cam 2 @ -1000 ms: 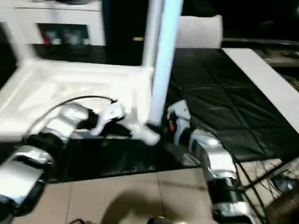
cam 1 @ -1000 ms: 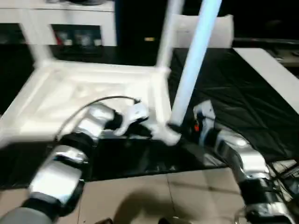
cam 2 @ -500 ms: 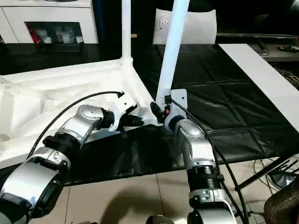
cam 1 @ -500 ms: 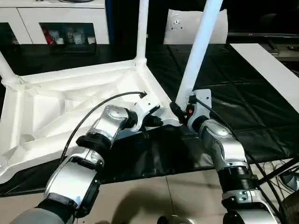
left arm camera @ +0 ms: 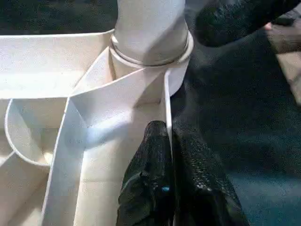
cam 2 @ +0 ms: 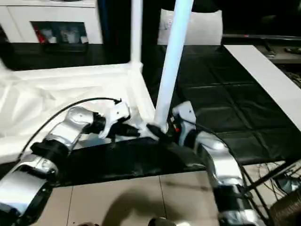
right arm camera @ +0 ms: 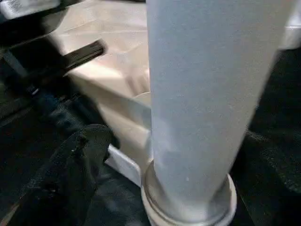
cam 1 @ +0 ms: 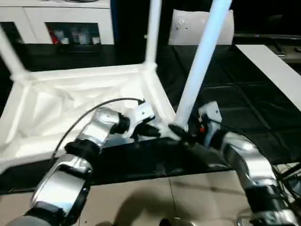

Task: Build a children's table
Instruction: Rotate leg to tighten

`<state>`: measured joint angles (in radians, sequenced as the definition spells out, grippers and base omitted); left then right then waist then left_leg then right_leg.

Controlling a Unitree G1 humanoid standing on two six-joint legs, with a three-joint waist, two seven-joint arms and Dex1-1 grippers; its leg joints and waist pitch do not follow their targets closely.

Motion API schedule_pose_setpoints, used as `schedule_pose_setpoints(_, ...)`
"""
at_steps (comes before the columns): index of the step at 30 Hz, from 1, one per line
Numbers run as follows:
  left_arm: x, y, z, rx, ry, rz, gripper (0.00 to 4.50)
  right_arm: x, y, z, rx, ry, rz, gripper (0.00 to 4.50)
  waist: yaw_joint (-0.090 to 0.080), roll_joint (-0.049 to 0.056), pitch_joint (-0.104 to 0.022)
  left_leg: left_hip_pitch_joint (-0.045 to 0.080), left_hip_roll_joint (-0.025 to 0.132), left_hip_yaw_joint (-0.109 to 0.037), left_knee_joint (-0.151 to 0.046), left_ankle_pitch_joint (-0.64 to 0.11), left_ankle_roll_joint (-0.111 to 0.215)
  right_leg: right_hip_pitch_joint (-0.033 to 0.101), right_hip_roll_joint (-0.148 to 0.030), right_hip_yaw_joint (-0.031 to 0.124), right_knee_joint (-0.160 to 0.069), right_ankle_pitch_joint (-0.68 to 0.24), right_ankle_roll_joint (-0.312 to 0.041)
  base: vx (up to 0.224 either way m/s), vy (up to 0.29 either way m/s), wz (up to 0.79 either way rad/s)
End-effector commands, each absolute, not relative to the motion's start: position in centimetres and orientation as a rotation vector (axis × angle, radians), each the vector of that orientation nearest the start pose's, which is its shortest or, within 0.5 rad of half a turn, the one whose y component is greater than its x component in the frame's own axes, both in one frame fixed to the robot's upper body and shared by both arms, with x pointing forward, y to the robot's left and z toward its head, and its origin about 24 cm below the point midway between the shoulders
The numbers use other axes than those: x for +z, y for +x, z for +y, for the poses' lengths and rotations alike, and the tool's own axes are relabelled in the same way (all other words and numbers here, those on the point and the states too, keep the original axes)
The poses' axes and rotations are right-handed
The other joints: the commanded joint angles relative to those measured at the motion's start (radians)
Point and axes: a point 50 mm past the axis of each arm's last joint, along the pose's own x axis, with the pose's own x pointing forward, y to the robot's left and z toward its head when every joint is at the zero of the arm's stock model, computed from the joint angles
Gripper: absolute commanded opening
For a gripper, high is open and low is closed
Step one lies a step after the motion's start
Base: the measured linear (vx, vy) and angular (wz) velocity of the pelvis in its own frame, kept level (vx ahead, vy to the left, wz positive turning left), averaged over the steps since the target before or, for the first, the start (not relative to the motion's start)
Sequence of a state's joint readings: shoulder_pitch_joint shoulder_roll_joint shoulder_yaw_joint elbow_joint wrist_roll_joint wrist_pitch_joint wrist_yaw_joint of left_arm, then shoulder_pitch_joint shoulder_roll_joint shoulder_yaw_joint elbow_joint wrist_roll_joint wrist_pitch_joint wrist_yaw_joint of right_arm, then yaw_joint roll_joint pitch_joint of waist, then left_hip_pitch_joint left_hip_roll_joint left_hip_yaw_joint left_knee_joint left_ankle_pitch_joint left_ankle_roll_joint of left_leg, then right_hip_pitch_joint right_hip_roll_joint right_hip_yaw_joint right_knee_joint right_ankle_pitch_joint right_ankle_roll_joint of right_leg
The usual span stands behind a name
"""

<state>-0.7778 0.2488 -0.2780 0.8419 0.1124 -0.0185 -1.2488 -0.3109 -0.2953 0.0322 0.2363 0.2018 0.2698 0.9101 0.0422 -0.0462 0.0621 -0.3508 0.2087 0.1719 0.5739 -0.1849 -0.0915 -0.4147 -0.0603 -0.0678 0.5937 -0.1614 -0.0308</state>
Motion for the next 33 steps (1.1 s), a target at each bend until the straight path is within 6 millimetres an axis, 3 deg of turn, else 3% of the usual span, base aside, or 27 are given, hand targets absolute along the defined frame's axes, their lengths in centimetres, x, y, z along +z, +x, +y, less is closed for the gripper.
schedule_pose_setpoints(1,7.4,33.6,9.2,-1.532,0.539,0.365,0.00,6.2,28.7,-15.6,1.012,-0.020,0.209,4.49,0.002,0.006,-0.068,0.003,0.023,0.003,-0.054,-0.167,0.089,0.067,-0.069,0.049,-0.070,-0.200,-0.219,0.000,0.000,0.00)
schedule_pose_setpoints(3,7.2,33.1,9.9,-1.607,0.587,0.388,0.00,6.5,28.4,-16.7,1.078,-0.043,0.217,4.49,0.007,0.004,-0.067,0.004,0.022,0.004,-0.053,-0.165,0.089,0.066,-0.069,0.049,-0.069,-0.190,-0.219,0.000,0.000,0.00)
schedule_pose_setpoints(8,7.2,32.8,10.2,-1.672,0.632,0.402,0.00,6.8,28.3,-16.9,1.159,-0.020,0.213,4.49,0.016,0.002,-0.066,0.002,0.021,0.004,-0.053,-0.170,0.087,0.068,-0.072,0.047,-0.070,-0.221,-0.210,0.000,0.000,0.00)
schedule_pose_setpoints(21,7.4,32.3,10.4,-1.812,0.739,0.386,0.00,6.7,28.1,-16.2,1.380,-0.043,0.282,3.17,0.043,-0.001,-0.067,0.004,0.026,0.007,-0.052,-0.156,0.076,0.064,-0.071,0.045,-0.066,-0.229,-0.199,0.000,0.000,0.00)
schedule_pose_setpoints(24,7.4,32.4,10.5,-1.814,0.751,0.386,0.00,6.7,28.1,-16.2,1.401,-0.046,0.291,3.07,0.044,-0.001,-0.068,0.001,0.025,0.007,-0.051,-0.148,0.078,0.065,-0.071,0.044,-0.064,-0.215,-0.200,0.000,0.000,0.00)
schedule_pose_setpoints(25,7.5,32.4,10.5,-1.813,0.754,0.386,0.00,6.7,28.1,-16.1,1.409,-0.045,0.294,2.79,0.043,-0.005,-0.067,0.000,0.024,0.007,-0.051,-0.148,0.079,0.066,-0.071,0.043,-0.065,-0.220,-0.197,0.000,0.000,0.00)
schedule_pose_setpoints(30,7.5,32.5,10.7,-1.811,0.770,0.389,0.00,6.8,28.3,-16.0,1.450,-0.044,0.310,2.35,0.044,-0.005,-0.066,0.000,0.024,0.007,-0.050,-0.154,0.075,0.064,-0.073,0.043,-0.070,-0.277,-0.176,0.000,0.000,0.00)
schedule_pose_setpoints(33,7.5,32.6,10.9,-1.802,0.774,0.394,0.00,6.9,28.3,-15.8,1.462,-0.038,0.312,2.21,0.045,-0.005,-0.067,0.001,0.025,0.006,-0.051,-0.142,0.075,0.064,-0.072,0.043,-0.065,-0.248,-0.182,0.000,0.000,0.00)
